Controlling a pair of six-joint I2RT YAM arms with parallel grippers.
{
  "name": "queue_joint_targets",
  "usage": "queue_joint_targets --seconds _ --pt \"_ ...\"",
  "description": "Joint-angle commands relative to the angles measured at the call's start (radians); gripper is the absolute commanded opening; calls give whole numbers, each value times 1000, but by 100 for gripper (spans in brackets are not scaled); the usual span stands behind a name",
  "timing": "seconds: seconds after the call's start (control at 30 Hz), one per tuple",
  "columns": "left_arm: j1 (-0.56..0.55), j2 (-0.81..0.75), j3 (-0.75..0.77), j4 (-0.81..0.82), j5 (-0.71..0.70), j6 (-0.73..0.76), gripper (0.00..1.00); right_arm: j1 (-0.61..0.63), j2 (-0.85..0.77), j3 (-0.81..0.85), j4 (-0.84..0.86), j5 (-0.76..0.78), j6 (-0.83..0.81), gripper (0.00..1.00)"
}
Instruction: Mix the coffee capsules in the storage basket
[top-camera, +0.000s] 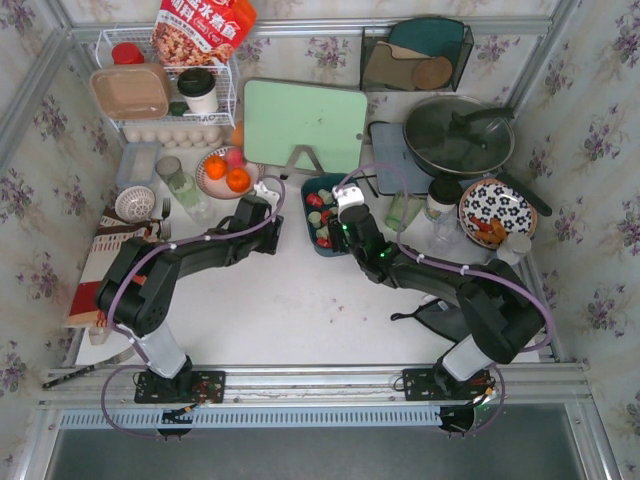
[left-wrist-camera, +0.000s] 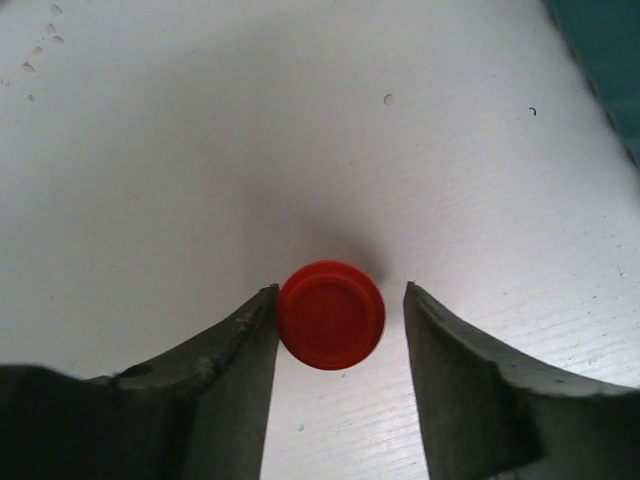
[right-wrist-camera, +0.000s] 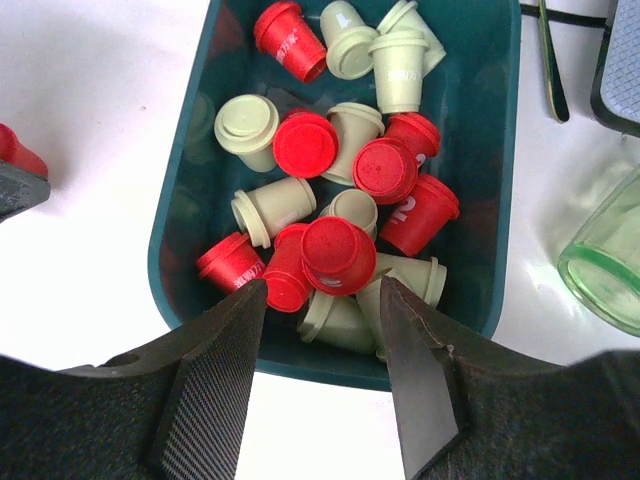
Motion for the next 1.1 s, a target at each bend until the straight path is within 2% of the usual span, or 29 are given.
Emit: queue_joint_targets --seconds 0.0,0.2,0.33,0.5,0.57,0.67,0.87,0.93,1.07 --pt "1 -3 2 -3 15 -8 51 1 -26 5 -4 -13 21 56" --pt "2 -51 -35 36 14 -4 35 1 -62 -2 -26 -27 31 59" --pt "1 -115 -93 112 75 -5 34 1 -97 -2 -47 -46 43 65" --pt "1 -251 -250 377 279 9 35 1 -149 -1 -66 -93 70 69" --pt "1 -297 -306 482 351 0 35 1 -169 -11 -57 -150 61 69" --pt "0 -360 -324 505 401 -24 36 1 -196 -58 8 -283 10 70" --pt "-15 -405 -360 599 589 -14 36 2 -242 -132 111 -430 -14 70" --pt "-34 -405 -380 634 613 40 36 2 -241 -105 79 -417 28 71" --pt "-64 -385 -447 776 632 120 38 3 -216 -36 -24 -429 120 81"
